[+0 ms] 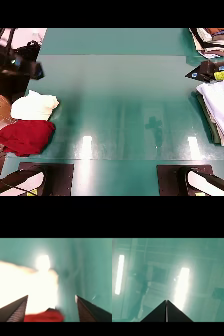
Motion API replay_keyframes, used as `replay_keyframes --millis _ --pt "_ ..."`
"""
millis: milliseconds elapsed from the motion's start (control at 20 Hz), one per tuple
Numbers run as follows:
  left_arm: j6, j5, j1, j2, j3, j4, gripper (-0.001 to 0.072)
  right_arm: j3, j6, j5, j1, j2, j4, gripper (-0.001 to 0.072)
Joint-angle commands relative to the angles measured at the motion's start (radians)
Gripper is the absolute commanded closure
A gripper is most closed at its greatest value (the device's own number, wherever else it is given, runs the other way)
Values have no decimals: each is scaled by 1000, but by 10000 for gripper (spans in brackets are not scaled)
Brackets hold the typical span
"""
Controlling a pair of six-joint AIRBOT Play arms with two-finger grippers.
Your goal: Fold the shirts.
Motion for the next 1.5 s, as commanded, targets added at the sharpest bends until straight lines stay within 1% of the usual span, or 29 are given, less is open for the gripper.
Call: replay_keyframes --millis 0,150,250,300,350,400,450,500,550,700,800,900,1000,1100,1200,1350,1450 --pt "-50 38 128 7 -192 95 -1 1 0 1 1 0 0 694" --pt "-56 226 138 7 -413 85 -1 1 0 -1 1 0 0 694" --pt "-90 332 138 5 -516 61 0 1 1 -1 2 0 0 694" --pt "-109 357 138 5 -545 57 1 1 1 -1 2 0 0 694" --pt "-118 355 138 5 -555 53 1 1 1 -1 2 0 0 694" --pt "-124 344 138 6 -552 50 107 1 1 -1 2 0 0 695" --pt "-123 326 138 8 -544 50 405 1 0 -2 2 0 0 695" --pt "-124 313 138 8 -530 50 583 1 1 -2 2 0 0 694" --pt "-124 295 138 8 -507 50 682 2 0 -3 2 0 1 694" --pt "-123 230 135 46 -369 49 682 2 1 -28 2 17 7 694" --pt "-123 216 135 128 -223 29 682 3 1 -97 2 62 8 694" --pt "-105 208 135 212 -51 -44 683 3 1 -187 2 121 7 694" --pt "-82 201 126 281 110 -152 683 3 1 -259 2 178 7 695" --pt "-79 200 50 324 234 -164 685 3 0 -298 1 221 8 695" --pt "-82 192 -65 334 317 -163 685 3 0 -311 0 246 7 694" --pt "-133 175 -229 316 319 -163 685 4 0 -312 0 257 8 695" --pt "-161 142 -343 266 289 -163 686 3 0 -312 1 257 8 695"
